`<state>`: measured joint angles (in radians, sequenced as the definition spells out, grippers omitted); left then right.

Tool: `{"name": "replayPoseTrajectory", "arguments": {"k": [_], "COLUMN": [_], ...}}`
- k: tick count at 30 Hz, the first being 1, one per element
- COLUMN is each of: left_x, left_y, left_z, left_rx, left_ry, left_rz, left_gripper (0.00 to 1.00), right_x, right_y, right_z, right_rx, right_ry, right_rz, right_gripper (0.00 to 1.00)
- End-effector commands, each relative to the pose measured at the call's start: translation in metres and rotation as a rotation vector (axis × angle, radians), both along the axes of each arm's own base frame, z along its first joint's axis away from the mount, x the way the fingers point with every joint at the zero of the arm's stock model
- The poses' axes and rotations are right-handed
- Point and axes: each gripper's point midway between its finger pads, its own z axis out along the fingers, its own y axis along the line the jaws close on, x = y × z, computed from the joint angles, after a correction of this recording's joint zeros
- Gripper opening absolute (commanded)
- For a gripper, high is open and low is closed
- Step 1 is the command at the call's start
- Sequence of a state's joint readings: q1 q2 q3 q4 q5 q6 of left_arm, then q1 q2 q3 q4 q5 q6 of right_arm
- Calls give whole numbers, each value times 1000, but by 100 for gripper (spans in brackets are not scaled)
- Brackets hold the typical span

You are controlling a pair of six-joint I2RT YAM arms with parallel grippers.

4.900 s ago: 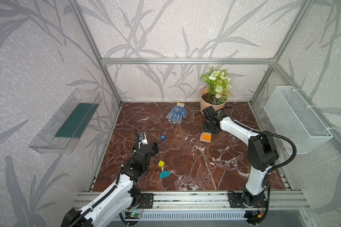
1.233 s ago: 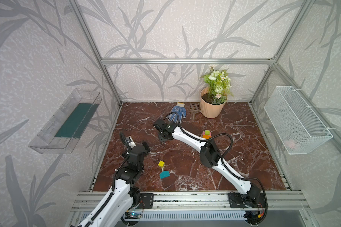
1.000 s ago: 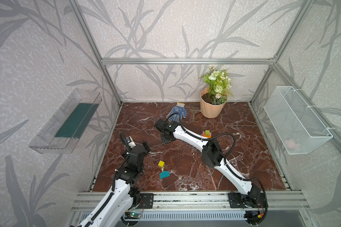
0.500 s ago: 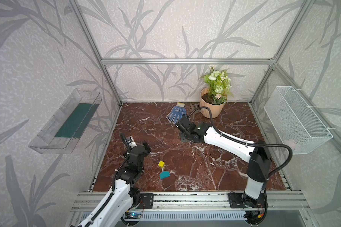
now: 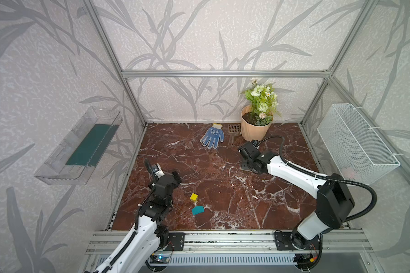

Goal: Build the wood block tower
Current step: 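Lower the blue H cube onto the orange block beside the green cube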

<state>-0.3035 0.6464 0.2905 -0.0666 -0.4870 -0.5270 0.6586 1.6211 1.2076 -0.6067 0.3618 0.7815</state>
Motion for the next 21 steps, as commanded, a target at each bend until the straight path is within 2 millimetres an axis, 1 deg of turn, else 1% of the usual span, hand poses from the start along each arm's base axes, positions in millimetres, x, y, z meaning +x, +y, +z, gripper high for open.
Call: {"name": "replayPoseTrajectory", "arguments": {"k": [1, 5, 6, 7, 11, 14, 21], "left_x": [0, 0, 0, 0, 0, 0, 0], "left_y": [1, 2, 2, 2, 2, 2, 1], "left_z": [0, 0, 0, 0, 0, 0, 0], "left_rx": [0, 2, 2, 2, 1, 2, 0], "left_ry": [-8, -8, -8, -9, -9, -9, -9], "left_rz": [6, 6, 6, 6, 6, 6, 5], "left_gripper": [95, 95, 95, 95, 95, 95, 95], "right_x": [7, 13, 15, 16, 20, 22, 25], "right_y": [2, 5, 5, 5, 5, 2, -6], "right_z": [-7, -21, -19, -30, -40, -43, -41], "right_rx": [43, 52, 57, 44, 39, 27, 1], "right_ry": [21, 59, 60, 83, 113, 119, 112], "right_rz": [-22, -16, -16, -18, -17, -22, -39], "right_gripper": [0, 0, 0, 0, 0, 0, 0]}}
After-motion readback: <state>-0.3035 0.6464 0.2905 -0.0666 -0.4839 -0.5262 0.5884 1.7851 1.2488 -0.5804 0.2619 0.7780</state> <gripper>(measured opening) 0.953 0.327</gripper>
